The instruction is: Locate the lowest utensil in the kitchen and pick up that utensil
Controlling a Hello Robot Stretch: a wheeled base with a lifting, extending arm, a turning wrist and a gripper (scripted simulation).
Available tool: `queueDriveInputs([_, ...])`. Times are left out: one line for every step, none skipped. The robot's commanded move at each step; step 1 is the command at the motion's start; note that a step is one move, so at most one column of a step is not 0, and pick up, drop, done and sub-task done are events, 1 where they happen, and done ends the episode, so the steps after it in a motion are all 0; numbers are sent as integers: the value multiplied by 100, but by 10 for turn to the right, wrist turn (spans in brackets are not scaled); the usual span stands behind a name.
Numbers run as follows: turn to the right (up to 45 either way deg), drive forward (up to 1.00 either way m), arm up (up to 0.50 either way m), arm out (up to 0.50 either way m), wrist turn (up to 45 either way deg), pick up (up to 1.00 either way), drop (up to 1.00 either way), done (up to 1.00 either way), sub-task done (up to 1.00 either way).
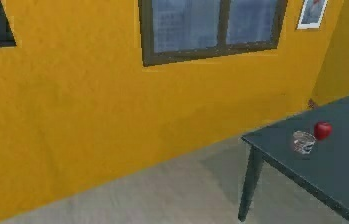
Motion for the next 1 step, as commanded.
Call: queueDriveInputs([0,90,0,0,0,0,0,0,0])
